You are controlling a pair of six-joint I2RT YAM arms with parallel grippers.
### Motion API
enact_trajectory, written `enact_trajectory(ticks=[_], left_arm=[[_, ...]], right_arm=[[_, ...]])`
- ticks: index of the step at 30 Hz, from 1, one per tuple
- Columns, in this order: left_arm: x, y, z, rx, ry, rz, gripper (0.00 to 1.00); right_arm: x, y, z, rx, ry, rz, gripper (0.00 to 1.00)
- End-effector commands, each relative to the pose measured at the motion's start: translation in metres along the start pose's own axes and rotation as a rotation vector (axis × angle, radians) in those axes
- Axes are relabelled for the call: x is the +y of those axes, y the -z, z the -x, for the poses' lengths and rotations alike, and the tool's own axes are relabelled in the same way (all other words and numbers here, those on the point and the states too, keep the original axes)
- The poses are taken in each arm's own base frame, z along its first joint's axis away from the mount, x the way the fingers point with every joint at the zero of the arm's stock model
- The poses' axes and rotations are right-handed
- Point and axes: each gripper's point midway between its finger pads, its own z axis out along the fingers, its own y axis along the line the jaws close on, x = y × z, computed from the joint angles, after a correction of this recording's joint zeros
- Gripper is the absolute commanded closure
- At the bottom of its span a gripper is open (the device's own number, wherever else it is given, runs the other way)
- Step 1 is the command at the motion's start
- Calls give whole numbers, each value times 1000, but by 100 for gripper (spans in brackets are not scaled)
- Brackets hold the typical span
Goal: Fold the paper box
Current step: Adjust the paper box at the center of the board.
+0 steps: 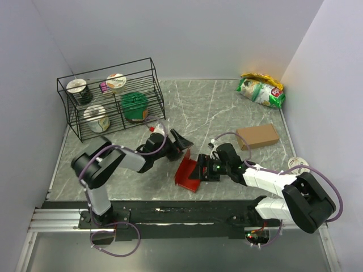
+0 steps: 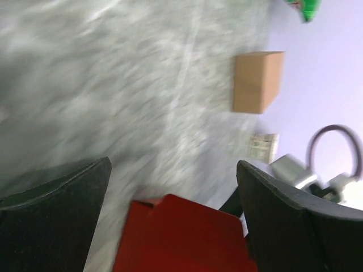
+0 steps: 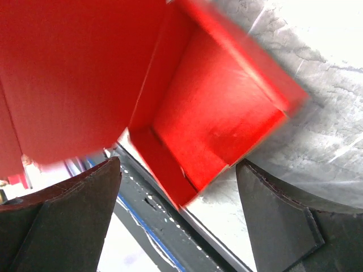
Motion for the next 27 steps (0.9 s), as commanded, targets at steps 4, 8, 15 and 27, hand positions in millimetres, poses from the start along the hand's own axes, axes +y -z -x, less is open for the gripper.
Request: enact_trajectory(ticks=[4, 8, 15, 27], left_arm=[[-95, -32, 24, -11, -94, -343, 1], [-101, -25, 62, -80, -144, -394, 1], [-109, 6, 117, -99, -538, -313, 3], [-53, 69, 22, 307, -945, -27, 2]], right_arm=[[5, 3, 9, -54, -18, 10, 8], [4, 19, 15, -139, 5, -11, 6], [15, 61, 59, -345, 355, -91, 3], [17, 91, 142, -464, 449, -305, 2]])
